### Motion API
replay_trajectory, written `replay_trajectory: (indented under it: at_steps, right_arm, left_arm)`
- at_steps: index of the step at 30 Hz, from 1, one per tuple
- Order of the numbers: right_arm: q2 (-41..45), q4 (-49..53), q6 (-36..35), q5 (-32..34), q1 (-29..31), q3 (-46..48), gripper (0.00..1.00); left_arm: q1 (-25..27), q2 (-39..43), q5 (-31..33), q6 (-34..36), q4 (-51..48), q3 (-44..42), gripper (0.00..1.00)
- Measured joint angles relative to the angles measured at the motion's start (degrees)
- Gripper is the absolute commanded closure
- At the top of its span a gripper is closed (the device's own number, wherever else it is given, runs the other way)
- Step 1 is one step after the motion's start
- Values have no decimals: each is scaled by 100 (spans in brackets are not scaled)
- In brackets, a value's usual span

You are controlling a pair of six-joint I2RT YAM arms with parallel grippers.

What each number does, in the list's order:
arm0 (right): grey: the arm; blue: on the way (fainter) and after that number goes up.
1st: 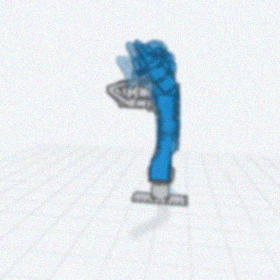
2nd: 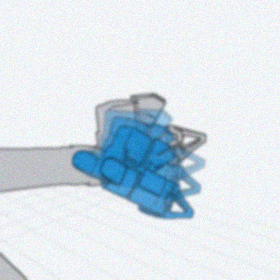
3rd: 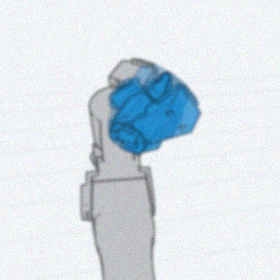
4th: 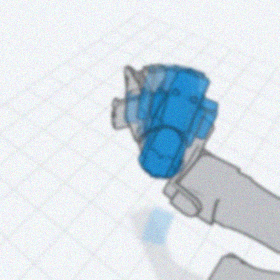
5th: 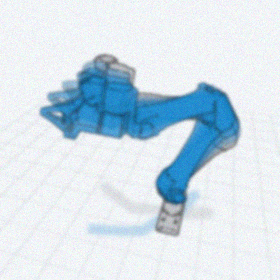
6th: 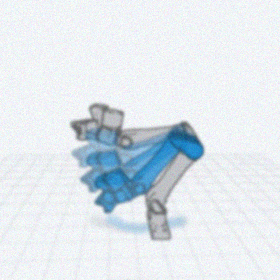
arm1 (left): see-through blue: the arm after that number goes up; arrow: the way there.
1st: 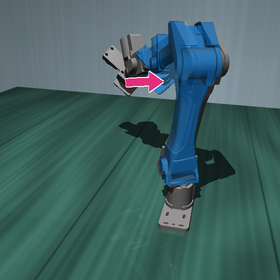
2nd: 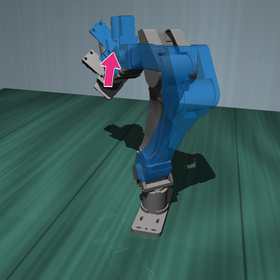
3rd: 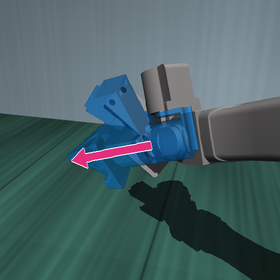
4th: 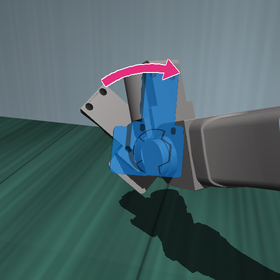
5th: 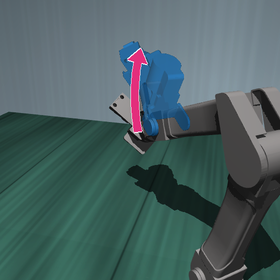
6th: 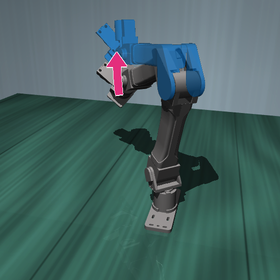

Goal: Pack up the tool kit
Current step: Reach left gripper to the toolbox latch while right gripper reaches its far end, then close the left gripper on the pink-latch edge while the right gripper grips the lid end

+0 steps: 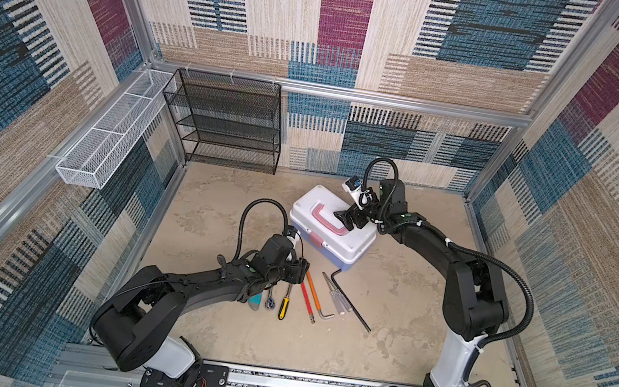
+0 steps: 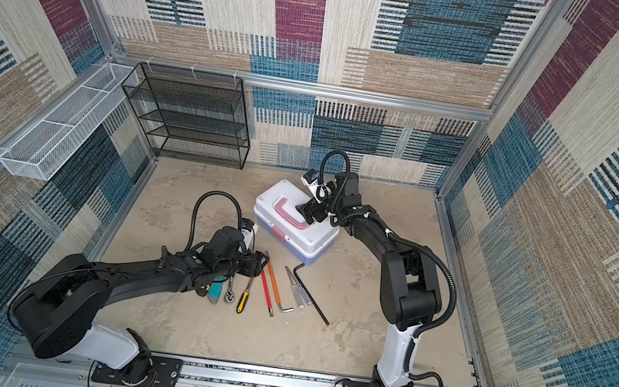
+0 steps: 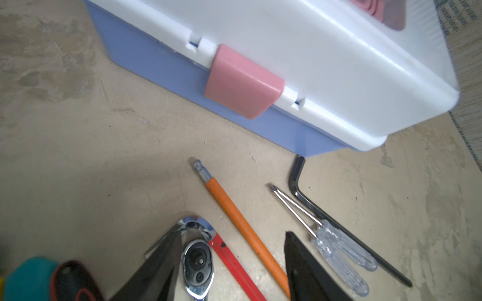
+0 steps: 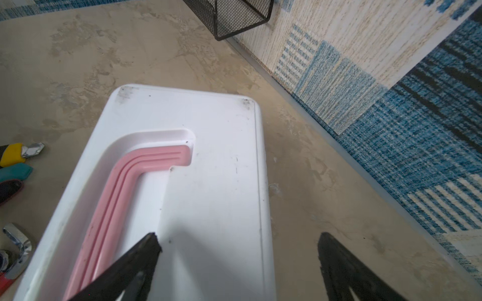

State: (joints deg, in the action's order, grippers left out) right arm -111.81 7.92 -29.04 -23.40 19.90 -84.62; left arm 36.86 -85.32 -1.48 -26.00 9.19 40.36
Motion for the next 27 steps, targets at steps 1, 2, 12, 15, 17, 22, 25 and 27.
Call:
replay_trajectory:
  at_steps: [1,2,12,15,17,22,25,27]
  right_arm:
    - [-68,70,-52,2,0,-107,6]
    - [-125,120,-92,-4,0,-195,7]
    - [-393,153,-251,-380,-9,-409,10]
    - [-361,98,-271,-503,-11,-315,8]
    - [-352,330,-313,-514,-4,-245,8]
    - [-332,391,-420,-621,-76,-208,9]
    - [-319,396,-402,-675,-131,-177,15]
    - [-317,391,-352,-745,-155,-142,19]
  left_arm:
    - [0,-63,-66,-24,-2,50,39]
    - [0,-122,-72,-37,0,96,39]
    - [-162,-728,-551,-221,-46,769,46]
    - [-256,-966,-791,-271,-46,942,47]
    - [-306,-1102,-907,-295,-52,1040,48]
    - [-334,-1255,-1027,-315,-116,1233,49]
    - [-334,-1281,-1067,-313,-188,1311,49]
    - [-337,-1292,-1064,-273,-293,1379,49]
